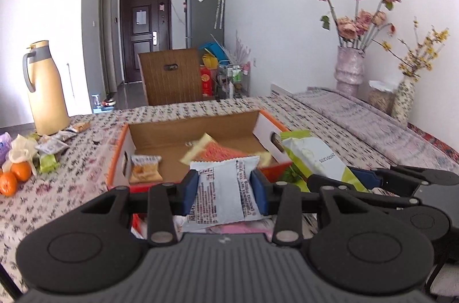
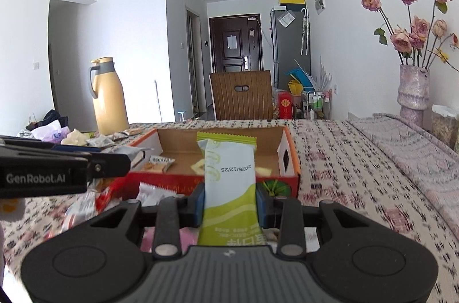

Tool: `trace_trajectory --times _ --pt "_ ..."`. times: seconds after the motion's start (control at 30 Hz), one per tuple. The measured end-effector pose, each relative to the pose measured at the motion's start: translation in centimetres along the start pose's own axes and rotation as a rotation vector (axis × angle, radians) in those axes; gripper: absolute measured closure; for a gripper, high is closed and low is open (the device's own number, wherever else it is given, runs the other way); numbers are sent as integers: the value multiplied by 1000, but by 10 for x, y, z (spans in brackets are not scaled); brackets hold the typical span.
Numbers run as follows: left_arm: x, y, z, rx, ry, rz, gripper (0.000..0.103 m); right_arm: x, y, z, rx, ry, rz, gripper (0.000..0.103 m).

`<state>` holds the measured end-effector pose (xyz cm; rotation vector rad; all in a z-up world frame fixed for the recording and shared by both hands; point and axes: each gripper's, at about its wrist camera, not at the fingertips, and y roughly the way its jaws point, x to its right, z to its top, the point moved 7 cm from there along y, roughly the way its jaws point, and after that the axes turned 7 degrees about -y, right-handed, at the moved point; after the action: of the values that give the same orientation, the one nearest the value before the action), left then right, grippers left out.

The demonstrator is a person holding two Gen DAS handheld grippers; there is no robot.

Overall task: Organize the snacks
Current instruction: 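Carry both packets over the box with both grippers, then drop both packets into the box and open both grippers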

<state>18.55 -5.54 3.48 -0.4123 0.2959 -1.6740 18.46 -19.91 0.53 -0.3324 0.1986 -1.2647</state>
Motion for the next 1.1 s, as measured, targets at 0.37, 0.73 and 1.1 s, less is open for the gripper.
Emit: trace_trajectory --times 0.37,0.73,1.1 --pt "-36 54 47 2 -22 71 62 0 70 40 0 -4 7 69" --pt "-58 123 59 -70 -48 142 62 4 146 50 -70 34 10 69" --pt "-73 158 42 -174 -92 168 58 17 178 37 -129 84 -25 66"
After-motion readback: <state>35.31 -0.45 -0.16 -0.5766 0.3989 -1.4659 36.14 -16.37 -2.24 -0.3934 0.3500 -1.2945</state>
